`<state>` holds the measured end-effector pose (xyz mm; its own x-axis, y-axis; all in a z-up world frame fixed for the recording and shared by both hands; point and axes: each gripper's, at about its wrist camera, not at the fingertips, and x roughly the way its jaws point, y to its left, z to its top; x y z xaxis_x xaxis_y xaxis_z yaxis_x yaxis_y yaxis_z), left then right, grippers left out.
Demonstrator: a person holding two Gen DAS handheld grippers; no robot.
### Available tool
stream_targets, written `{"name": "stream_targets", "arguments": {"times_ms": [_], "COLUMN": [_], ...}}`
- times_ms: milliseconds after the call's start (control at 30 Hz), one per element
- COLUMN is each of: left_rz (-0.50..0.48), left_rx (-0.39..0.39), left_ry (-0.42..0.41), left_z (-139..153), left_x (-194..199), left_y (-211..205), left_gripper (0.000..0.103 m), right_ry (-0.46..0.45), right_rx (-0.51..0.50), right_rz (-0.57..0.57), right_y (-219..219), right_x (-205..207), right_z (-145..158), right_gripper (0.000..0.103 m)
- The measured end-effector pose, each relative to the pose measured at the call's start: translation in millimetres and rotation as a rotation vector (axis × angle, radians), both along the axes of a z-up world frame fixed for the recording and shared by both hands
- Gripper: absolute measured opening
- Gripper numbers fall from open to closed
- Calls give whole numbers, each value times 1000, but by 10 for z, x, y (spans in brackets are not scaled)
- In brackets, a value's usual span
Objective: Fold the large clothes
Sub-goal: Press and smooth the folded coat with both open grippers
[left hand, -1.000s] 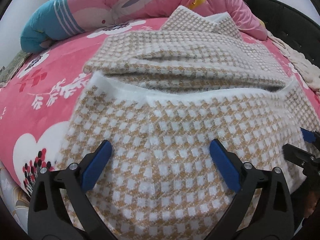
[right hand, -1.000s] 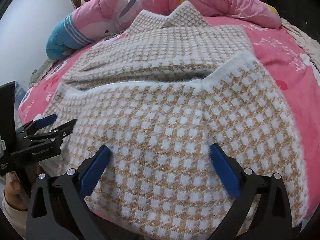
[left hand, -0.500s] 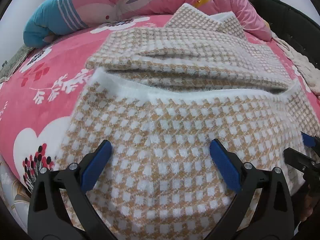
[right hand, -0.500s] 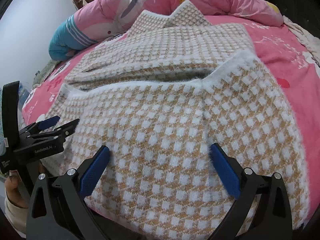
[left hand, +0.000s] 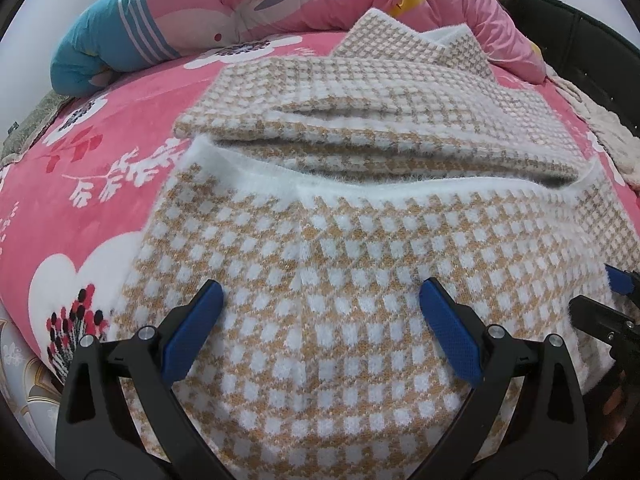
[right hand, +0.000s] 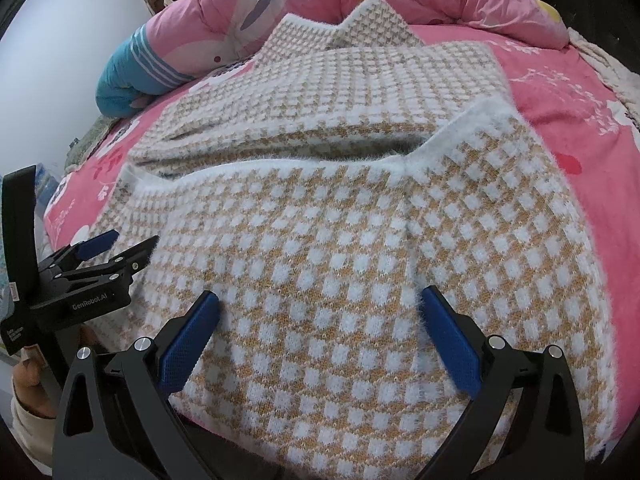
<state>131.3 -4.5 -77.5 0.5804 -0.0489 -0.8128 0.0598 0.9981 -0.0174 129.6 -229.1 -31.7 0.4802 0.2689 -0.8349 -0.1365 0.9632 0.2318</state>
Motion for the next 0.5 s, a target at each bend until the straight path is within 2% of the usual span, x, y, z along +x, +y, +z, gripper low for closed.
{"name": "stream_targets", "arguments": {"times_ms": [300,500], "left_rz": [-22,-39], "left_rx": [48,8], "left_ry": [-25,14], "left_z": [-26,70], "left_x": [-42,13], "left_y": [-65,8], "left_gripper": [96,95], "right_ry": [-3,11], "right_rx": [-11,-9], "right_rz": [-3,34], "right_y": [21,11], "right_x": [20,45], "right_z": [-10,2], "right_gripper": [97,97]}}
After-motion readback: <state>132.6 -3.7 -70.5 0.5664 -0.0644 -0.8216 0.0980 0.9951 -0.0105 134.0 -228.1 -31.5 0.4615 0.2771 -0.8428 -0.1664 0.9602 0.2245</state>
